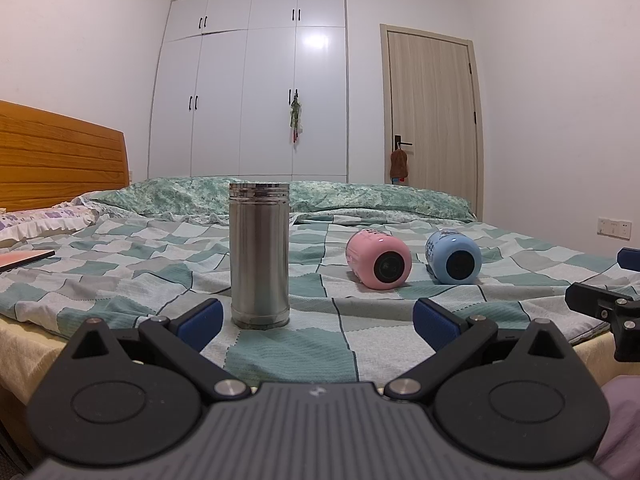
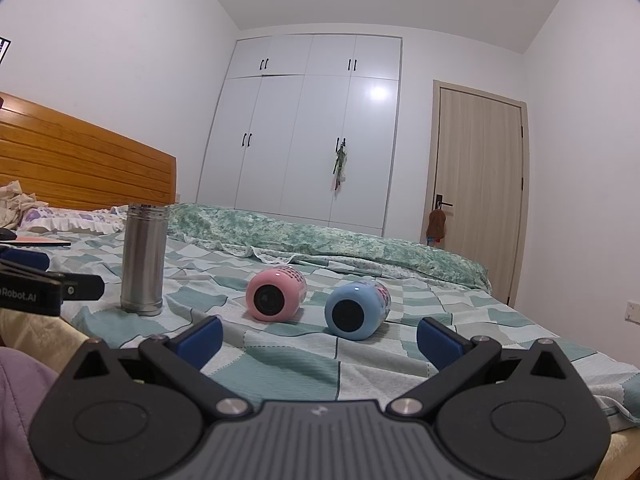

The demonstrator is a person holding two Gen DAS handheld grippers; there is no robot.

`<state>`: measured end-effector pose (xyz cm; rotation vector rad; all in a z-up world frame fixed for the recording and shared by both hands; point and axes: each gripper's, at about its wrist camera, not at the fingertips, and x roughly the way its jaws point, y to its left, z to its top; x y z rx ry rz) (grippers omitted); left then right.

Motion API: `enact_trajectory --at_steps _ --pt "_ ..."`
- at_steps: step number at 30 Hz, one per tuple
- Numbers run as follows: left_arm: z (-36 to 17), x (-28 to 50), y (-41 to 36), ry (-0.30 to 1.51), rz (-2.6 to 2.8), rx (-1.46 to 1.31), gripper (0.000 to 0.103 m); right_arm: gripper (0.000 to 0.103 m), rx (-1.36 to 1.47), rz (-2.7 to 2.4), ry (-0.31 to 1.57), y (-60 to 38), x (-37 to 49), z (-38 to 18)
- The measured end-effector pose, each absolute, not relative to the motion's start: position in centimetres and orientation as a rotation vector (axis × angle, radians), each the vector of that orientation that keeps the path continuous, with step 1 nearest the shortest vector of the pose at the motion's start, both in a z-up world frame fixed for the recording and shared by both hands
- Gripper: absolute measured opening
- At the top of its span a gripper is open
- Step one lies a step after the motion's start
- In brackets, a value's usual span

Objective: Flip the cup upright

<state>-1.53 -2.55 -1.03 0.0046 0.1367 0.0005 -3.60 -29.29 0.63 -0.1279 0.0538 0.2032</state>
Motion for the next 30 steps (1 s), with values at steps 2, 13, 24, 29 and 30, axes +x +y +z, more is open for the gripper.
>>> enact_trajectory --at_steps 2,13,24,29,30 --pt "-1.04 -1.48 -2.56 0.137 -0.001 0.003 0.103 0.103 -0.128 0.203 0.054 -29.31 -3.58 0.61" --pt "-1.03 -1.46 -2.56 0.137 -0.001 0.003 0.103 0.103 -0.128 0.203 0.054 -29.27 -3.59 0.63" --pt "-1.04 -1.43 -2.67 0.136 -0.002 0.008 0.103 0.103 -0.128 0.203 0.054 -29.27 -3.57 0.65" --pt "-1.10 -1.32 -2.56 0.134 -0.003 0.009 0.103 0.103 -0.129 0.203 0.054 -29.28 -3.58 0.64" --pt "-1.11 -1.30 -2.54 0.135 -0.004 0.008 0.103 0.103 -0.128 0.203 0.054 -29.27 -3.58 0.66"
